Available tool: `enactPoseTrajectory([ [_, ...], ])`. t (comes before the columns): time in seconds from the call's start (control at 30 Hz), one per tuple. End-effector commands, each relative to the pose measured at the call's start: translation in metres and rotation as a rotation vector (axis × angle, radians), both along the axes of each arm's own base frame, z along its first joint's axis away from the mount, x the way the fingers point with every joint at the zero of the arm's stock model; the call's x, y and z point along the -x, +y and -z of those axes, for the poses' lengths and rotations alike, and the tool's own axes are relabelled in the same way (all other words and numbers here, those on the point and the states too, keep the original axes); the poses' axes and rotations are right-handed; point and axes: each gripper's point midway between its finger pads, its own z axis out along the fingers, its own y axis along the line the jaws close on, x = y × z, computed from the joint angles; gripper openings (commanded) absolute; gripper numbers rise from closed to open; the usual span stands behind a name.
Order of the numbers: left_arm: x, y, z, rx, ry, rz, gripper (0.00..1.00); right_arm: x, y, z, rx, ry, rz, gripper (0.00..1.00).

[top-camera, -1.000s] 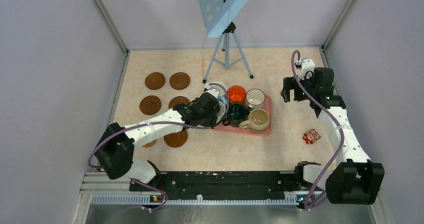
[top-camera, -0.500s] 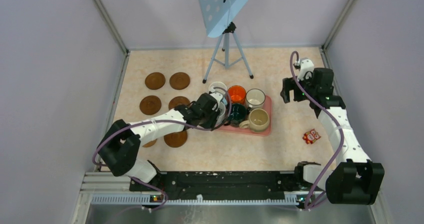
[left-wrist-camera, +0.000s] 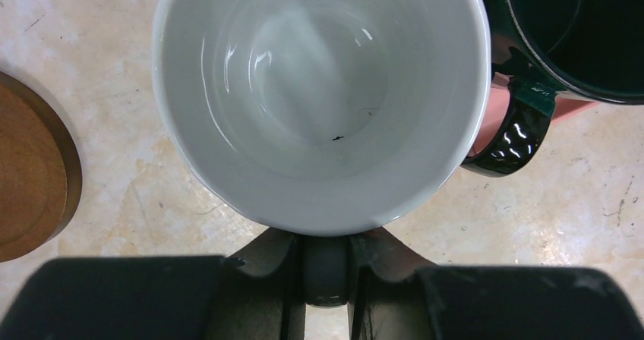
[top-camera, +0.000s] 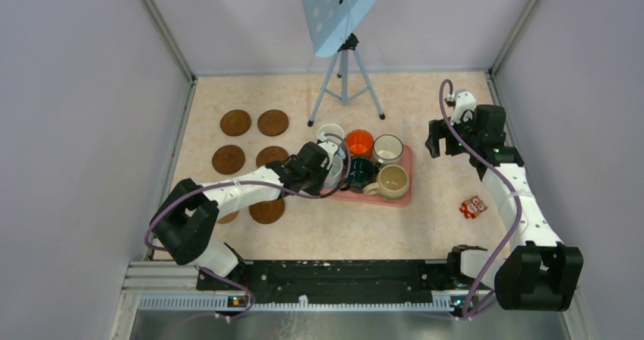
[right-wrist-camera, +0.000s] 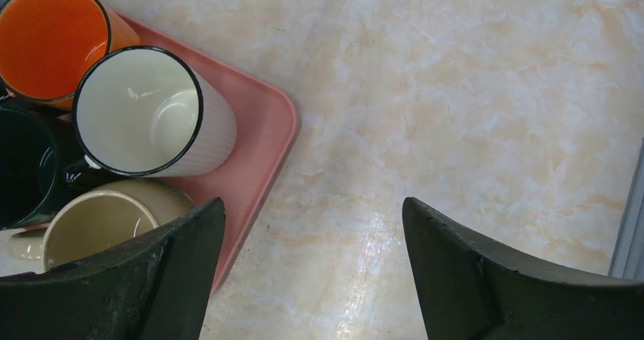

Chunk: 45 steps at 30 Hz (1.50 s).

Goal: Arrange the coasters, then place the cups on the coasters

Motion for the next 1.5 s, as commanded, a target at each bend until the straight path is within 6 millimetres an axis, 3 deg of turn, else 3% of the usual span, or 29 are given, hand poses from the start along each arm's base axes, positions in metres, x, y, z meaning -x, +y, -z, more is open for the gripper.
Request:
enactPoseTrajectory([
  [0.0,-0.002,-0.004,-0.016,0.039,-0.035,0.032,0.03,-0.002,-0.001,-0.016,0.011,-0.071,-0.011,0.85],
  [0.17,0.002,0.002,-0.040,0.049,-0.073,0.054,0.00,-0.002,-0.002,-0.016,0.016,-0.071,-0.012,0.84],
  [0.4,-0.012,0.031,-0.091,0.136,-0.121,0.010,0.00,0.002,-0.002,-0.014,0.018,-0.063,-0.015,0.84],
  [0.67,-0.078,0.081,-0.155,0.190,-0.282,-0.104,0.00,0.005,0.003,-0.014,0.003,-0.056,-0.034,0.84],
  [0.8,-0.122,0.123,-0.173,0.187,-0.321,-0.172,0.00,0.013,0.011,-0.008,-0.013,0.004,-0.091,0.84],
  [0.9,-0.152,0.142,-0.184,0.222,-0.367,-0.125,0.00,0.014,0.015,-0.004,-0.018,0.047,-0.121,0.85],
  [1.13,-0.212,0.167,-0.173,0.198,-0.397,-0.013,0.00,0.009,0.020,-0.005,-0.066,0.101,-0.120,0.86],
  [1.17,-0.220,0.179,-0.173,0.194,-0.418,-0.019,0.00,0.009,0.022,-0.005,-0.074,0.105,-0.126,0.86],
  [1.3,-0.236,0.187,-0.161,0.151,-0.460,0.031,0.00,0.012,0.031,-0.003,-0.094,0.130,-0.192,0.85],
  [1.47,-0.246,0.189,-0.137,0.137,-0.438,0.032,0.00,0.008,0.025,0.007,-0.081,0.186,-0.155,0.85],
])
